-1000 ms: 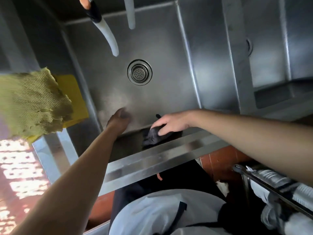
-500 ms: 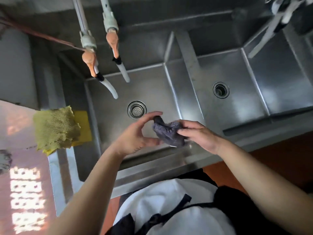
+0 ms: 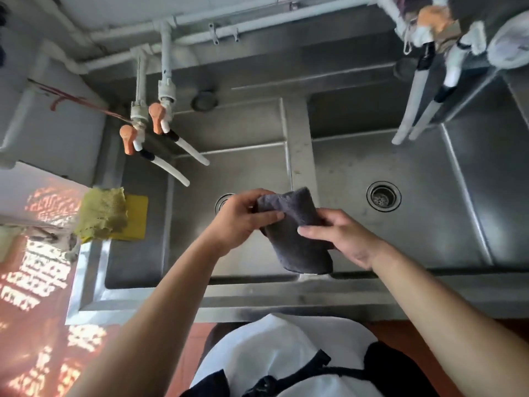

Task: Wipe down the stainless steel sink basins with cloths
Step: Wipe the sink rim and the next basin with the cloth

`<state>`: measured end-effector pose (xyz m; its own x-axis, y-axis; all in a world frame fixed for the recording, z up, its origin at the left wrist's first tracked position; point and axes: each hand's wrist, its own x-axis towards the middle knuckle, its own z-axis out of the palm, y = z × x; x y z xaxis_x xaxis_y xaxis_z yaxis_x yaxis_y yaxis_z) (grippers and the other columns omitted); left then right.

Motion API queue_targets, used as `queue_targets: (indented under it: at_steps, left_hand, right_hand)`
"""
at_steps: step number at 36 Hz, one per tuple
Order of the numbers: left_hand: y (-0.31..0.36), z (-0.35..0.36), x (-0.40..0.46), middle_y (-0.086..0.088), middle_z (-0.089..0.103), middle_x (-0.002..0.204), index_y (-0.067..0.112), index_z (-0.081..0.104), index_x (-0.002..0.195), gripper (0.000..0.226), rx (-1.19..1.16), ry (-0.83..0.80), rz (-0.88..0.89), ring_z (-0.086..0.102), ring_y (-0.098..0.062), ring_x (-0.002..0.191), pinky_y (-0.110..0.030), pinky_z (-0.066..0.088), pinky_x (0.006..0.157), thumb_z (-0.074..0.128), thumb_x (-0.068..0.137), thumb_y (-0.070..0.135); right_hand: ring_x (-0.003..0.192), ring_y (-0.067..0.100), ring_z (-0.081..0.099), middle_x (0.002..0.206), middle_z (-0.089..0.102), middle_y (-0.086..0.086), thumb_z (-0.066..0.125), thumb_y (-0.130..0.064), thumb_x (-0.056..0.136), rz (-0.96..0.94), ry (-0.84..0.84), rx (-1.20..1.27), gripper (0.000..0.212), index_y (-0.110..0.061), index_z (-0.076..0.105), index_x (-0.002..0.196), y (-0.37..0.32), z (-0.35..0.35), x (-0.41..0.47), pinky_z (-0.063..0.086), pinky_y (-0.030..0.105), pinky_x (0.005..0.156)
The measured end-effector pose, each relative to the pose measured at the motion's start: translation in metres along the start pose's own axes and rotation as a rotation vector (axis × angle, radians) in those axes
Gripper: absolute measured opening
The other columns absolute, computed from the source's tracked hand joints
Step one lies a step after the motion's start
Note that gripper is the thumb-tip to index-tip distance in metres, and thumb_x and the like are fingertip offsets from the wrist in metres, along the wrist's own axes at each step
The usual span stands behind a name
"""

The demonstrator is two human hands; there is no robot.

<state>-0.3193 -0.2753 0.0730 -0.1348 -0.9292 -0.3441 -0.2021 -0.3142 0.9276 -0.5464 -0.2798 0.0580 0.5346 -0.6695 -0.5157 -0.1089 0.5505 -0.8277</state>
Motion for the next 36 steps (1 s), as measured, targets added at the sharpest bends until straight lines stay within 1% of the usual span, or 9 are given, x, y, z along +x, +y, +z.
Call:
queue_targets:
  at_steps: [4, 11, 17, 20, 23, 26, 29, 32, 36]
  left_hand:
    - [0.005, 0.022, 0.002, -0.012, 0.074, 0.093, 0.011, 0.073, 0.103, 0.021, -0.097, 0.122, -0.067, 0.070, -0.027, 0.087, -0.050, 0.058, 0.081, 0.076, 0.083, 0.002]
    - [-0.003, 0.045, -0.006, -0.003, 0.073, 0.093, 0.008, 0.068, 0.105, 0.017, -0.287, 0.143, -0.206, 0.070, -0.024, 0.093, -0.045, 0.060, 0.074, 0.068, 0.090, 0.001]
    - [-0.024, 0.048, -0.004, -0.007, 0.067, 0.124, 0.023, 0.063, 0.124, 0.034, -0.441, 0.330, -0.279, 0.065, -0.021, 0.112, -0.043, 0.055, 0.095, 0.060, 0.096, 0.005]
    - [-0.051, 0.044, -0.009, -0.009, 0.056, 0.135, 0.027, 0.056, 0.134, 0.040, -0.222, 0.498, -0.347, 0.059, -0.020, 0.118, -0.036, 0.048, 0.097, 0.063, 0.096, 0.015]
    - [-0.089, 0.040, -0.029, -0.009, 0.055, 0.139, 0.028, 0.053, 0.138, 0.044, 0.163, 0.474, -0.465, 0.056, -0.025, 0.122, -0.038, 0.045, 0.103, 0.064, 0.096, 0.024]
    - [-0.123, 0.035, -0.059, 0.000, 0.063, 0.134, 0.034, 0.061, 0.131, 0.039, 0.524, 0.448, -0.513, 0.060, -0.024, 0.119, -0.044, 0.040, 0.109, 0.064, 0.093, 0.027]
    - [-0.145, 0.035, -0.085, 0.000, 0.042, 0.155, 0.038, 0.050, 0.142, 0.048, 0.799, 0.430, -0.567, 0.030, -0.026, 0.147, -0.048, 0.018, 0.120, 0.060, 0.095, 0.036]
    - [-0.157, 0.035, -0.103, -0.003, 0.008, 0.167, 0.043, 0.024, 0.154, 0.062, 0.899, 0.400, -0.697, 0.002, -0.028, 0.154, -0.048, 0.004, 0.122, 0.048, 0.098, 0.050]
    - [-0.165, 0.036, -0.121, -0.002, -0.003, 0.168, 0.044, 0.016, 0.155, 0.063, 0.856, 0.467, -0.805, -0.003, -0.027, 0.154, -0.046, 0.004, 0.123, 0.041, 0.098, 0.057]
  right_hand:
    - [0.108, 0.015, 0.068, 0.115, 0.074, -0.001, 0.066, -0.019, 0.091, 0.069, -0.060, -0.015, 0.027, -0.024, 0.069, 0.117, -0.011, -0.020, 0.003, 0.050, 0.036, 0.089]
    - [0.119, 0.030, 0.063, 0.123, 0.070, 0.010, 0.064, -0.019, 0.090, 0.362, -0.326, -0.076, 0.028, -0.021, 0.068, 0.118, -0.017, -0.054, 0.028, 0.045, 0.051, 0.106]
    - [0.107, 0.024, 0.068, 0.118, 0.071, 0.010, 0.059, -0.007, 0.095, 0.324, -0.278, -0.325, 0.026, -0.014, 0.064, 0.119, -0.042, -0.065, 0.068, 0.054, 0.040, 0.089]
    - [0.094, 0.023, 0.063, 0.106, 0.070, 0.013, 0.062, -0.002, 0.091, 0.113, 0.005, -0.569, 0.016, -0.008, 0.066, 0.105, -0.064, -0.075, 0.105, 0.048, 0.031, 0.076]
    - [0.091, 0.026, 0.060, 0.095, 0.066, 0.015, 0.059, -0.011, 0.089, -0.117, 0.318, -0.928, 0.003, -0.010, 0.061, 0.087, -0.095, -0.085, 0.147, 0.040, 0.033, 0.071]
    - [0.119, 0.036, 0.057, 0.130, 0.061, 0.014, 0.049, -0.014, 0.092, -0.247, 0.513, -1.171, 0.036, -0.022, 0.058, 0.127, -0.120, -0.094, 0.193, 0.046, 0.039, 0.092]
    - [0.132, 0.035, 0.046, 0.146, 0.049, 0.008, 0.046, -0.010, 0.091, -0.277, 0.526, -1.290, 0.057, -0.028, 0.043, 0.145, -0.121, -0.106, 0.243, 0.041, 0.045, 0.107]
    - [0.142, 0.035, 0.033, 0.155, 0.038, 0.007, 0.045, -0.010, 0.092, -0.144, 0.374, -1.375, 0.056, -0.025, 0.042, 0.146, -0.099, -0.111, 0.282, 0.036, 0.051, 0.112]
    - [0.152, 0.032, 0.007, 0.165, 0.017, 0.000, 0.046, -0.011, 0.095, -0.072, 0.382, -1.421, 0.060, -0.032, 0.034, 0.149, -0.068, -0.096, 0.287, 0.032, 0.055, 0.112]
